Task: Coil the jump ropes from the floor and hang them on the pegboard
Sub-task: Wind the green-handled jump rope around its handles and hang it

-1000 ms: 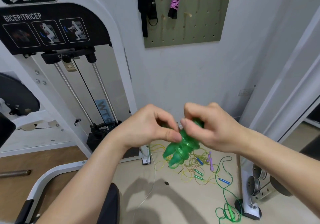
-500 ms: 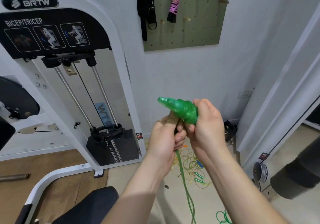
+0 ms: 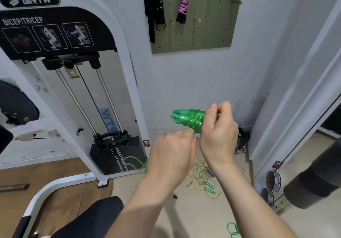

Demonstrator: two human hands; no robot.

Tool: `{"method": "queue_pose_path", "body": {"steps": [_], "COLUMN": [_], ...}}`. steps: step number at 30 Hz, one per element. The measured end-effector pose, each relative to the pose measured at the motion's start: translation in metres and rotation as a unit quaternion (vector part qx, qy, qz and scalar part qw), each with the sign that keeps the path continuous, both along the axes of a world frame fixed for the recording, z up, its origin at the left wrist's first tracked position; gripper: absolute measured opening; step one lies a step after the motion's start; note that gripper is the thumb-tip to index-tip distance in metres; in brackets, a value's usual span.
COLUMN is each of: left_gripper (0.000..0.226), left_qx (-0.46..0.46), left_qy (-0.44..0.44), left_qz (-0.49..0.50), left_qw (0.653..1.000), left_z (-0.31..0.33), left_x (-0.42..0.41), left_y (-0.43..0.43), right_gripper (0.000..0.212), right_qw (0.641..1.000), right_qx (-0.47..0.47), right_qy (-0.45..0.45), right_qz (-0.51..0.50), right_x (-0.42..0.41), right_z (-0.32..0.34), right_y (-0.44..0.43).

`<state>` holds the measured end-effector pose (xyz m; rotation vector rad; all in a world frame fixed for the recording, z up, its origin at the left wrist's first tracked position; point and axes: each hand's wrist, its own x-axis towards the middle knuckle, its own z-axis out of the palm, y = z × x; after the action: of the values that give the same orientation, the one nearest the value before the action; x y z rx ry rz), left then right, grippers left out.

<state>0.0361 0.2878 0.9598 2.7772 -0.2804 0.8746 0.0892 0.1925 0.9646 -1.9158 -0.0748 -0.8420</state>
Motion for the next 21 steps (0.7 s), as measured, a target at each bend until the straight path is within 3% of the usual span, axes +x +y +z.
{"method": "queue_pose_path", "body": {"steps": [7, 12, 18, 21], "left_gripper": [0.024, 0.016, 0.011, 0.023], "left_qx": [0.050, 0.083, 0.053, 0.055], "left_qy": [-0.047, -0.009, -0.002, -0.020], "left_qz": [-0.029, -0.096, -0.129, -0.122], "left_qw": [0.997, 0.992, 0.990, 0.991], "left_z": [0.013, 0.021, 0.023, 0.022], "left_x": [0.000, 0.004, -0.002, -0.004], "left_y": [0.020, 0.030, 0.033, 0.029], "right_gripper": [0.024, 0.019, 0.020, 0.023], "right_qw": [0.964, 0.913, 0.872, 0.884], "right_qx": [-0.264, -0.397, -0.463, -0.436], "right_qy": [-0.039, 0.048, 0.014, 0.058], "right_qz": [-0.016, 0.074, 0.155, 0.156], "right_x": [0.003, 0.006, 0.009, 0.013], "right_z": [0.007, 0.021, 0.035, 0.035], "right_y": [-0.003, -0.011, -0.019, -0.021]}}
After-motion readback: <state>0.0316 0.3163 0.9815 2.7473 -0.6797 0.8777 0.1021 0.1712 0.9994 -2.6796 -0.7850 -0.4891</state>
